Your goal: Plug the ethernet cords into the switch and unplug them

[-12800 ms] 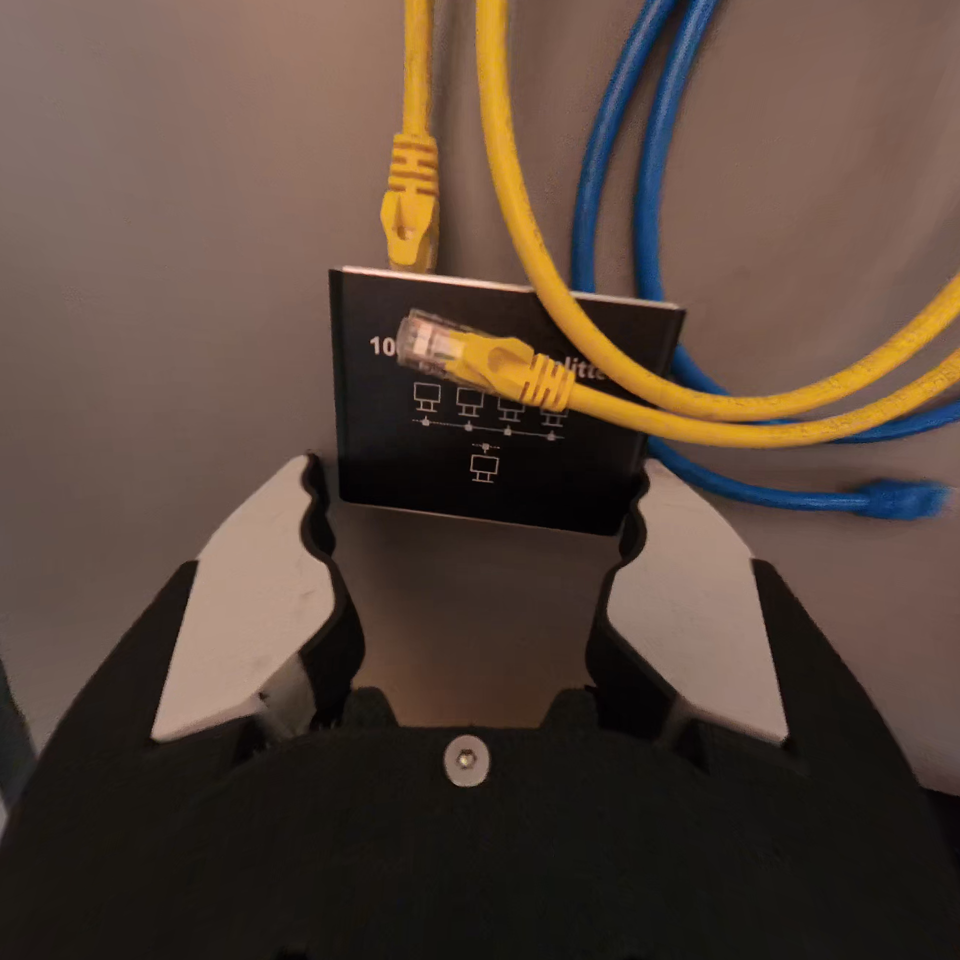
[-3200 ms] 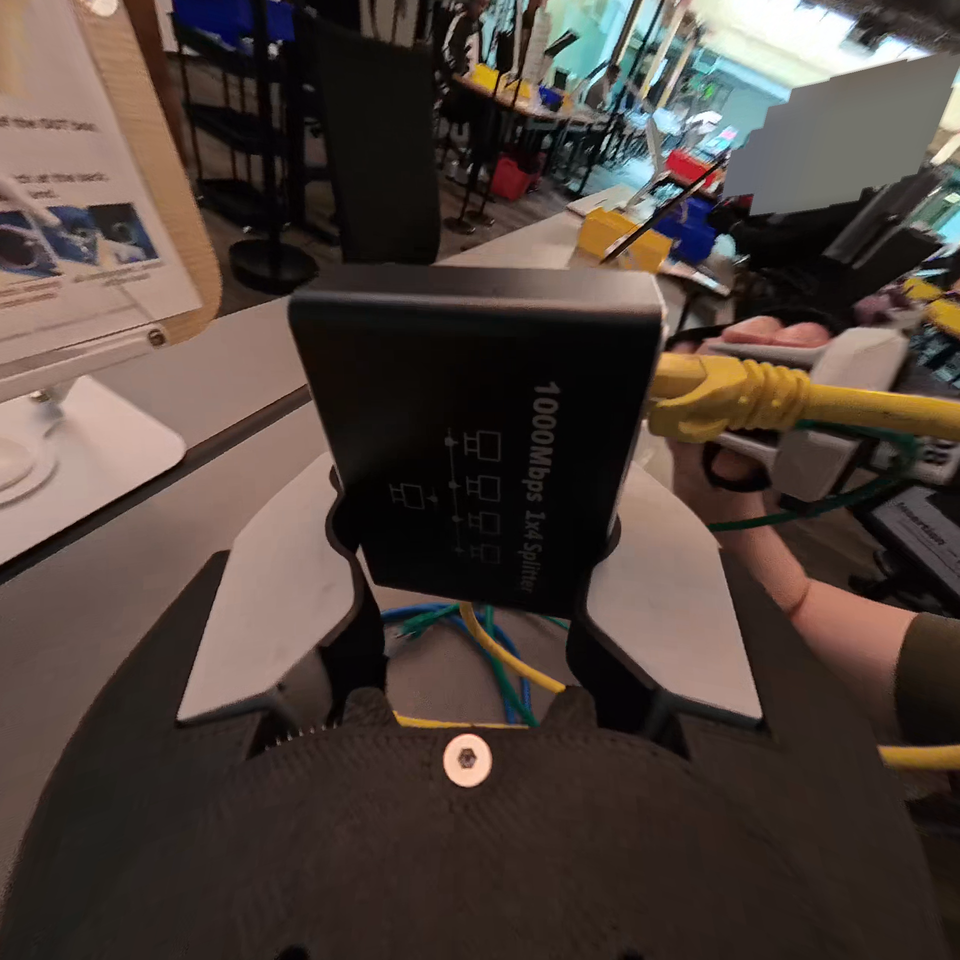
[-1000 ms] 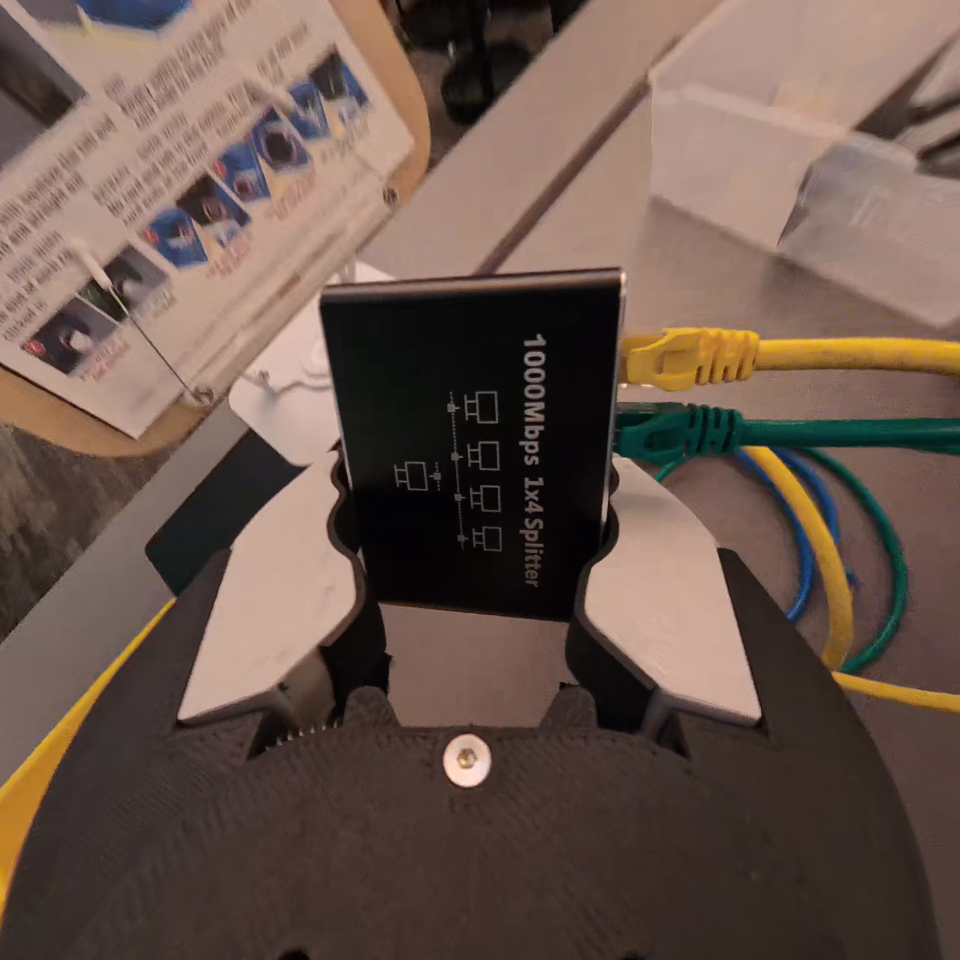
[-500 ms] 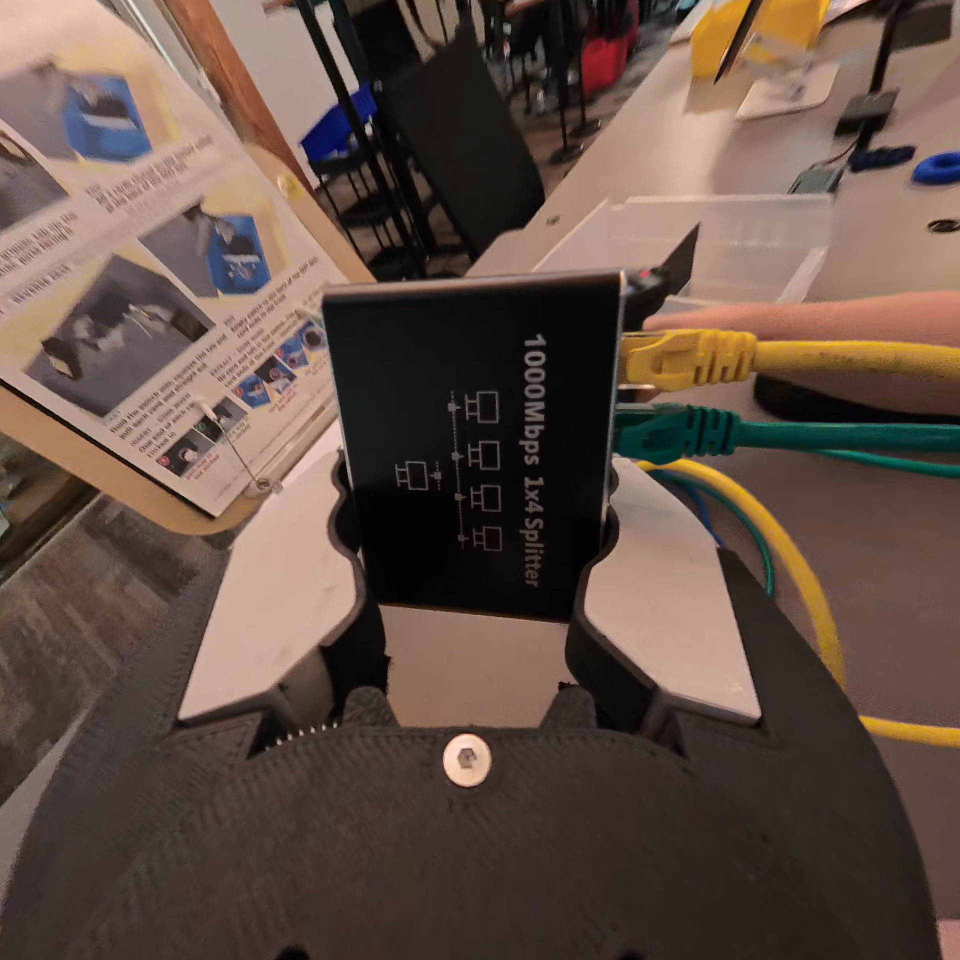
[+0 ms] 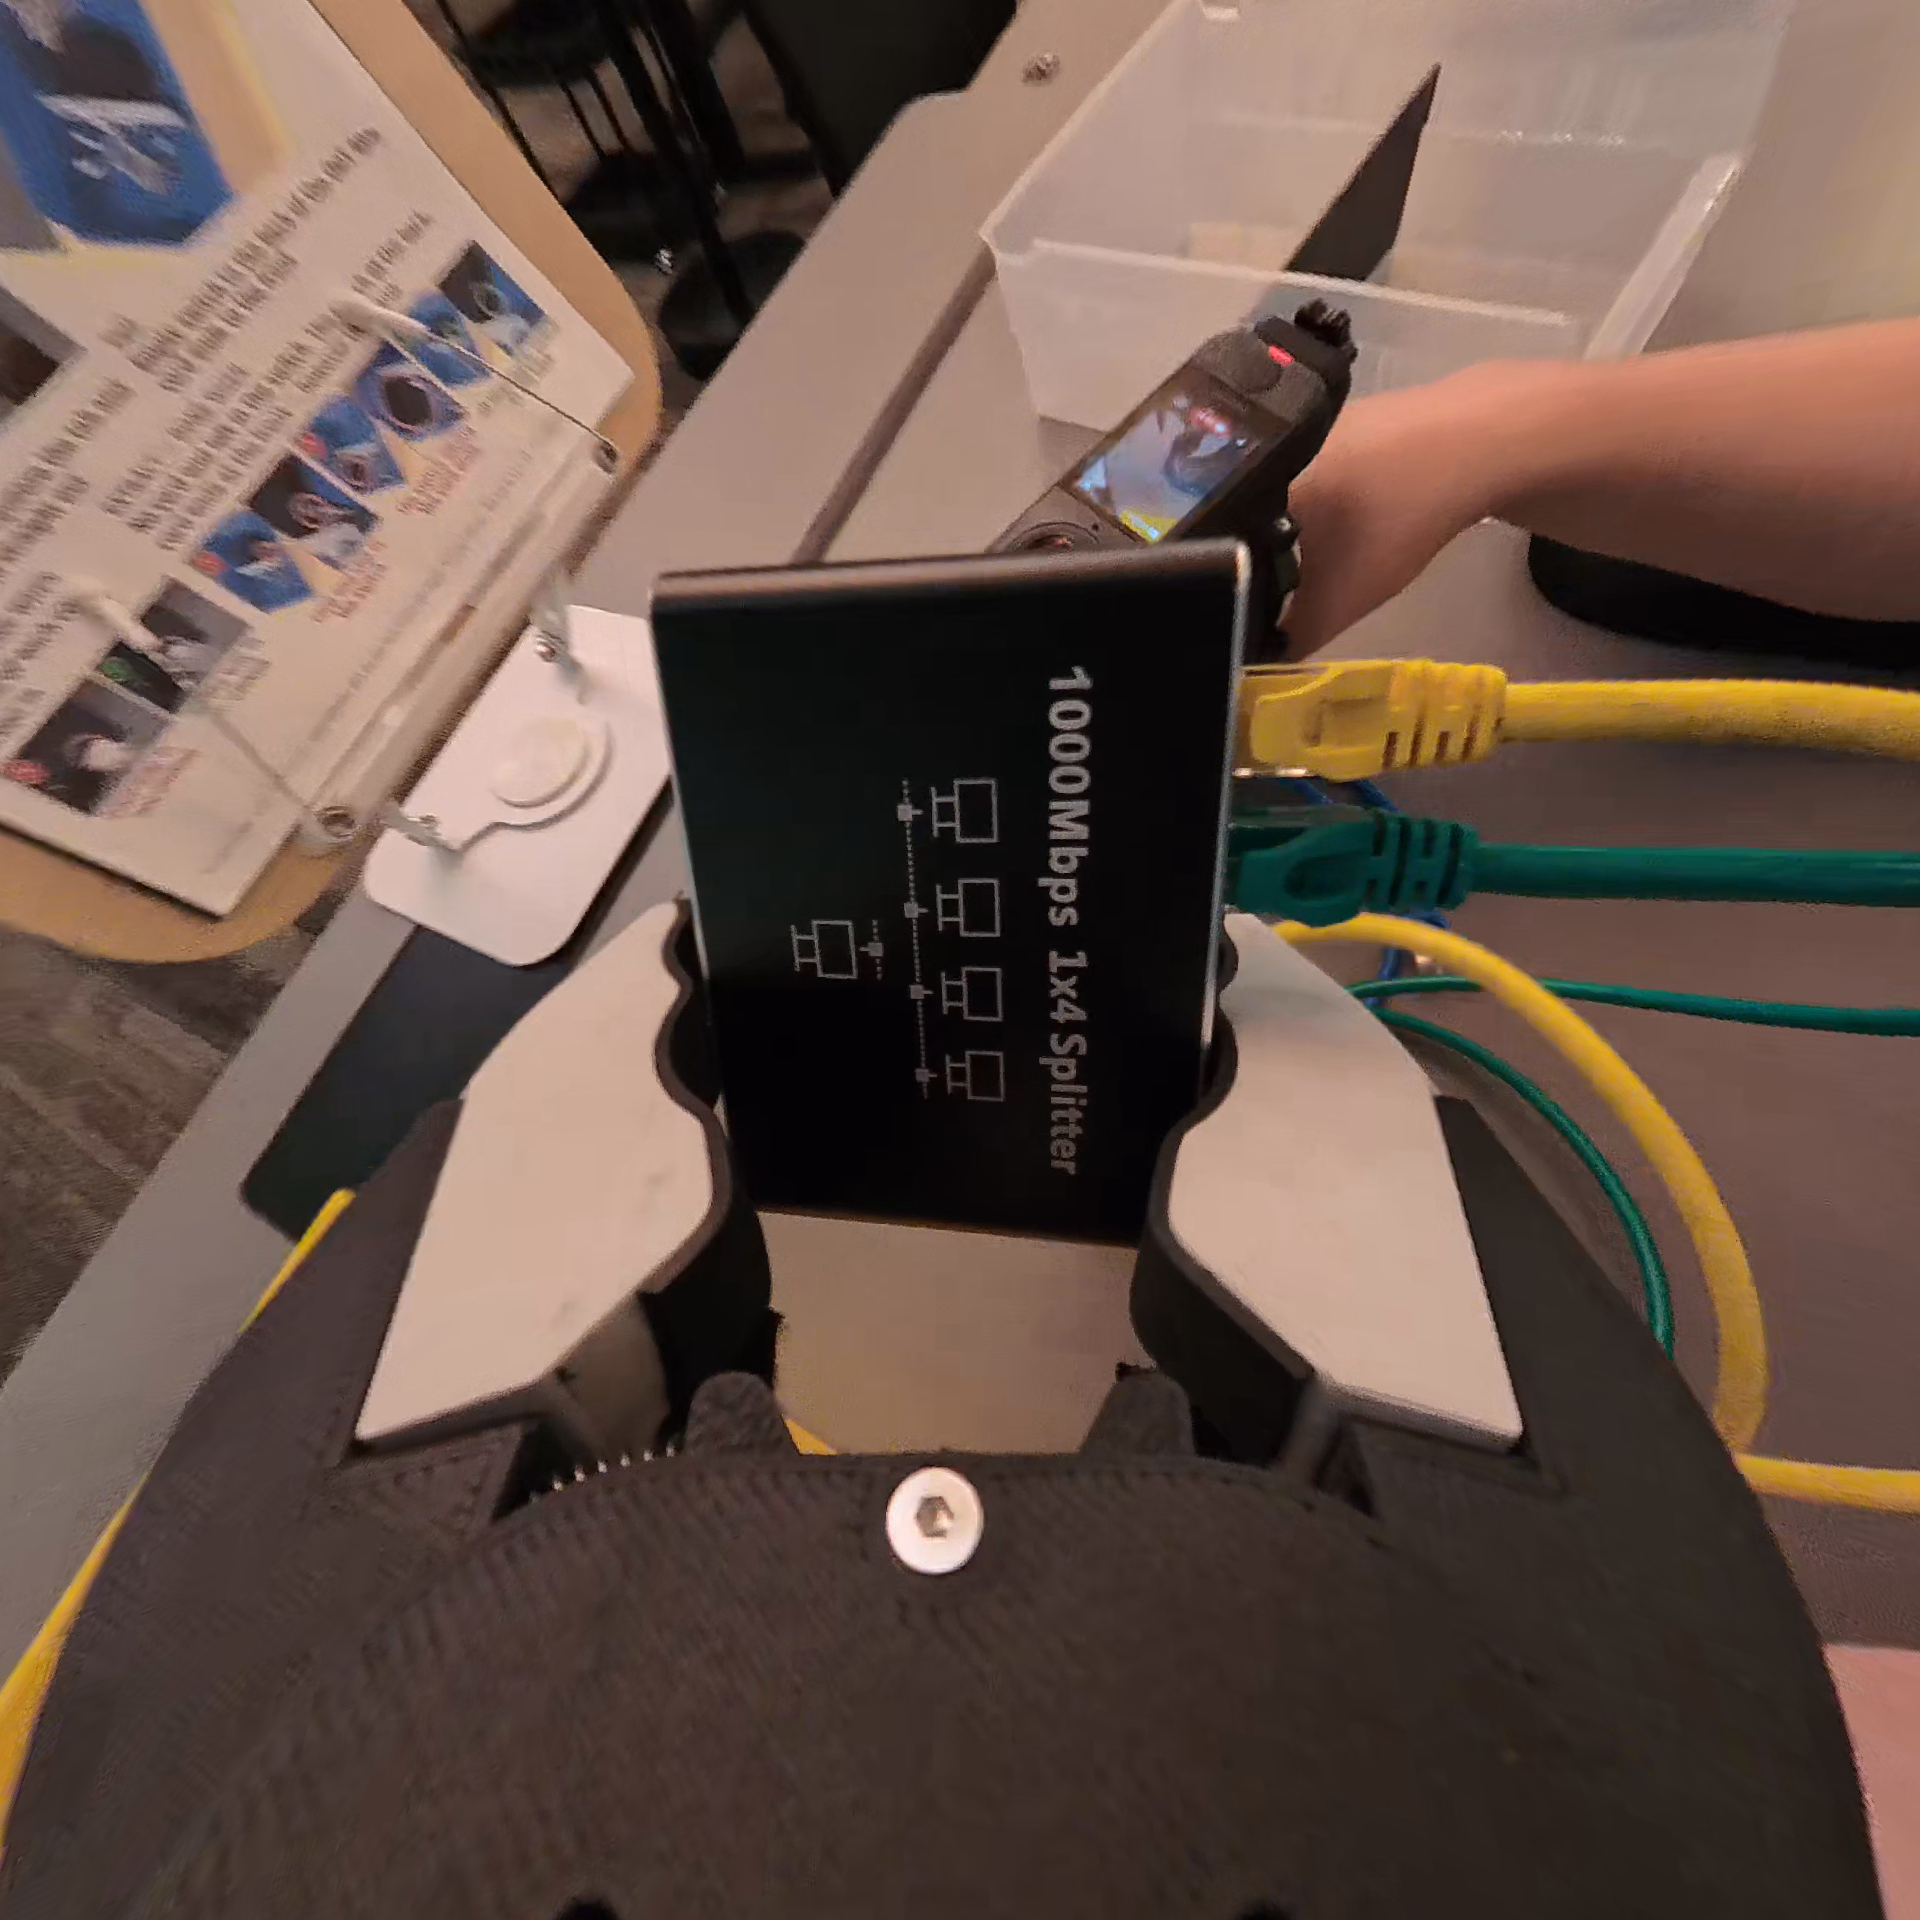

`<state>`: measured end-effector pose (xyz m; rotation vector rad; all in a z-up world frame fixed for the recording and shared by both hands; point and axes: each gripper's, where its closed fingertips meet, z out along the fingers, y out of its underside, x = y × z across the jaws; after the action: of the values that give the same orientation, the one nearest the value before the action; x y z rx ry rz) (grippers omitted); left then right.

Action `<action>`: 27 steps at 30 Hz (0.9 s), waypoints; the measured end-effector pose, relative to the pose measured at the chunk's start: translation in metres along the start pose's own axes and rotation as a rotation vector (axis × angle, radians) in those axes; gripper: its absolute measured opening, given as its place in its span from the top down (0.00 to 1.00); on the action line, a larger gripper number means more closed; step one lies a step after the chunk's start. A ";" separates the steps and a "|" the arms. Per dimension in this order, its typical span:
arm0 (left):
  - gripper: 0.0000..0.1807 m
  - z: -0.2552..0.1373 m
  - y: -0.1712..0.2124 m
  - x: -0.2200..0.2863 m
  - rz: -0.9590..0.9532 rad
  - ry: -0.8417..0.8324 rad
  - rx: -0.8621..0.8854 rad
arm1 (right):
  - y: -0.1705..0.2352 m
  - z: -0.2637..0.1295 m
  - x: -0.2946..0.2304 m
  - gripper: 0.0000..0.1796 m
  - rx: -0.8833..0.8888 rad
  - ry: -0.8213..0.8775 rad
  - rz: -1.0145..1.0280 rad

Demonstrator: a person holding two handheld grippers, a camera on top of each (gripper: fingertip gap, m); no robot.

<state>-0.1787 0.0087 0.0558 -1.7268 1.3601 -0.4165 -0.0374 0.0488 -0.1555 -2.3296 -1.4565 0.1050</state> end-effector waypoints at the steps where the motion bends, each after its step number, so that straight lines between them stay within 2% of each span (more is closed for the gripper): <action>1: 0.51 0.010 0.001 0.000 -0.001 0.018 -0.011 | 0.004 -0.001 0.006 0.96 -0.024 0.032 -0.001; 6: 0.51 0.050 0.013 0.000 -0.032 0.097 -0.080 | 0.011 -0.035 0.043 0.96 -0.015 0.202 0.049; 12: 0.51 0.082 0.048 -0.008 -0.071 0.091 -0.253 | 0.017 -0.107 0.083 0.97 0.065 0.457 0.108; 17: 0.51 0.104 0.065 -0.004 -0.087 0.132 -0.329 | 0.013 -0.170 0.103 0.96 0.193 0.677 0.123; 21: 0.51 0.124 0.074 0.006 -0.094 0.185 -0.384 | 0.007 -0.203 0.104 0.96 0.302 0.746 0.113; 27: 0.51 0.159 0.095 0.023 -0.153 0.267 -0.500 | 0.014 -0.235 0.101 0.96 0.388 0.746 0.121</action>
<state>-0.1160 0.0536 -0.1145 -2.2580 1.6255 -0.4272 0.0825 0.0648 0.0704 -1.8335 -0.8323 -0.3779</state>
